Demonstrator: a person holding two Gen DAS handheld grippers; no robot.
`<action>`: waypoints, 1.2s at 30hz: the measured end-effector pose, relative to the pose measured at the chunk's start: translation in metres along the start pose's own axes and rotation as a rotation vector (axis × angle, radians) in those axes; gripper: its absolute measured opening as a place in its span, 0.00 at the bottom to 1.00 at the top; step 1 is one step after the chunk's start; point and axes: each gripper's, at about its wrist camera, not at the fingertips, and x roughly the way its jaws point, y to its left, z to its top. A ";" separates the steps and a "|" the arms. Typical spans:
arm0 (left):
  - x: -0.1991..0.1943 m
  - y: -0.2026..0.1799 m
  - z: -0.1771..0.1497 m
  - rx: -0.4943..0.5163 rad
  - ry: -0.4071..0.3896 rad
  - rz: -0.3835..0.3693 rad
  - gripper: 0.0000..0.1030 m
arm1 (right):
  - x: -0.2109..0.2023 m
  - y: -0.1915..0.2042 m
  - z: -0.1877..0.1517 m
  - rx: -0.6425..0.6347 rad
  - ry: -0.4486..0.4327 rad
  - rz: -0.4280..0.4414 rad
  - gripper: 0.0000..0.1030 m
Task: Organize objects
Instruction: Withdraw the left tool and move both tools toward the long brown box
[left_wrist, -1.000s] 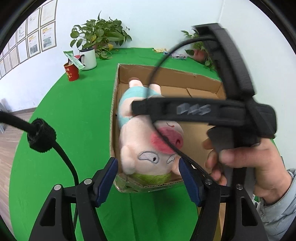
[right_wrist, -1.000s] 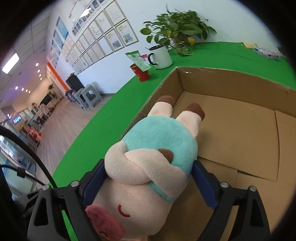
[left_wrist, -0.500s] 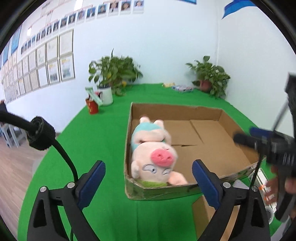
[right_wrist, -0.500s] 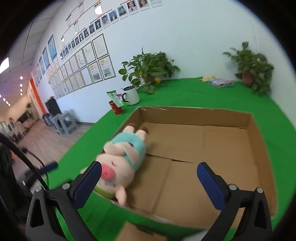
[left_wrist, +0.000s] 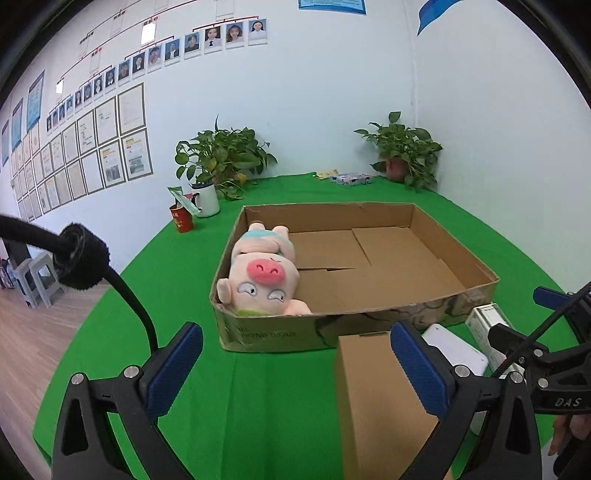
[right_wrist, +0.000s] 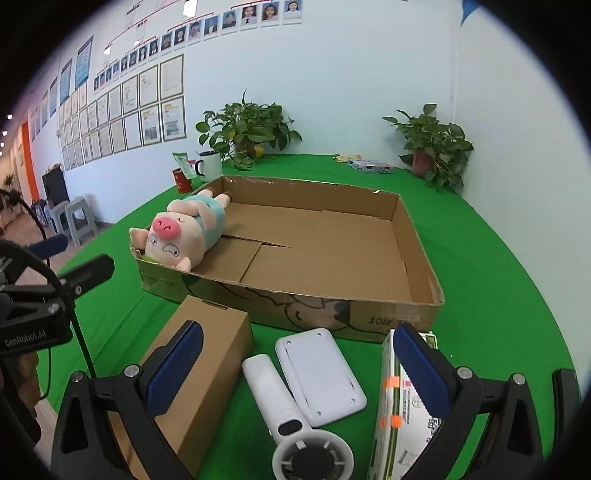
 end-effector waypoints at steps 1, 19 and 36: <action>-0.004 -0.002 -0.001 -0.005 0.000 -0.009 1.00 | -0.002 -0.003 -0.002 0.006 -0.002 -0.001 0.99; -0.041 -0.040 -0.021 -0.030 0.037 -0.079 0.10 | -0.022 -0.013 -0.023 -0.030 0.007 0.008 0.85; -0.043 -0.013 -0.027 -0.148 0.077 -0.152 0.90 | -0.015 -0.006 -0.033 -0.077 0.076 0.069 0.99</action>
